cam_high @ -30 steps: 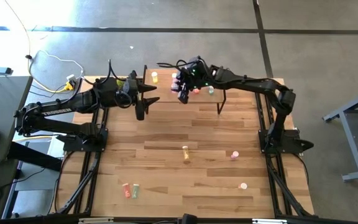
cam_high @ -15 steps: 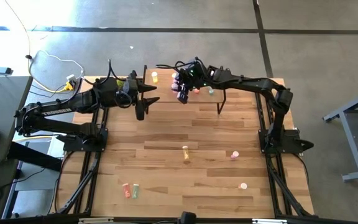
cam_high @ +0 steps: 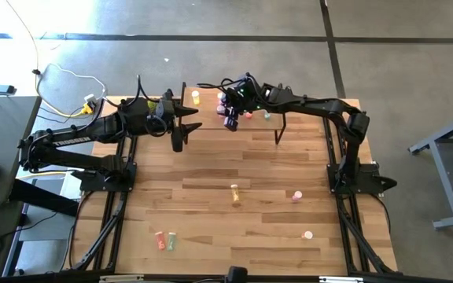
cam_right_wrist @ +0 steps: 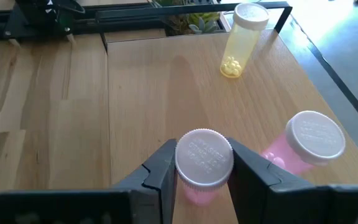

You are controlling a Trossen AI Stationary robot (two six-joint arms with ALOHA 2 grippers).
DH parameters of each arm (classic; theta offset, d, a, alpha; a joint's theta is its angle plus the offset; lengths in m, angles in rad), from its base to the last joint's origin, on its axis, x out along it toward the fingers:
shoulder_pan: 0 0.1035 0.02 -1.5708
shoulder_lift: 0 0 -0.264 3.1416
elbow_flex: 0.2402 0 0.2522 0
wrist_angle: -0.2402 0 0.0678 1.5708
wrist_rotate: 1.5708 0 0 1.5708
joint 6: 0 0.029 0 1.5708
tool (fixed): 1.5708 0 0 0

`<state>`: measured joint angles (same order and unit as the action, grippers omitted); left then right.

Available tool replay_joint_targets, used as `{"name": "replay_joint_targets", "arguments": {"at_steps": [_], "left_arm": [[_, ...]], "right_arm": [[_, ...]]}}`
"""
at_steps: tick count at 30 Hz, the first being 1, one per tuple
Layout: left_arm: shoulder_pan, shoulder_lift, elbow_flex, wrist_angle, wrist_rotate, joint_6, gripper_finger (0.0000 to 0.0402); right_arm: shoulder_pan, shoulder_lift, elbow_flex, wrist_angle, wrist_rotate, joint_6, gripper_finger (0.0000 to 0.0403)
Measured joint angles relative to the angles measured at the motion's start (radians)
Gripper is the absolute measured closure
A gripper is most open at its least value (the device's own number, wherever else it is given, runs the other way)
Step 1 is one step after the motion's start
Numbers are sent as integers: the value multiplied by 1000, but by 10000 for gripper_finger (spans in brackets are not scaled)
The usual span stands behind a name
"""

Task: Pick and place medicine bottles onto shelf by color
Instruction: Put the bottom pink bottle on the shelf

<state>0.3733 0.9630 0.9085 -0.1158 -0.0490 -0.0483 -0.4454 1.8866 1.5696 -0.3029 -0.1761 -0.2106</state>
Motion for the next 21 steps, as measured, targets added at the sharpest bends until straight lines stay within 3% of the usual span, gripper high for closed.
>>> {"name": "replay_joint_targets", "arguments": {"at_steps": [8,21], "left_arm": [[0,0,0,0,0,0,176],[0,0,0,0,0,0,176]], "right_arm": [[0,0,0,0,-1,0,298],[1,0,0,12,14,0,244]]}}
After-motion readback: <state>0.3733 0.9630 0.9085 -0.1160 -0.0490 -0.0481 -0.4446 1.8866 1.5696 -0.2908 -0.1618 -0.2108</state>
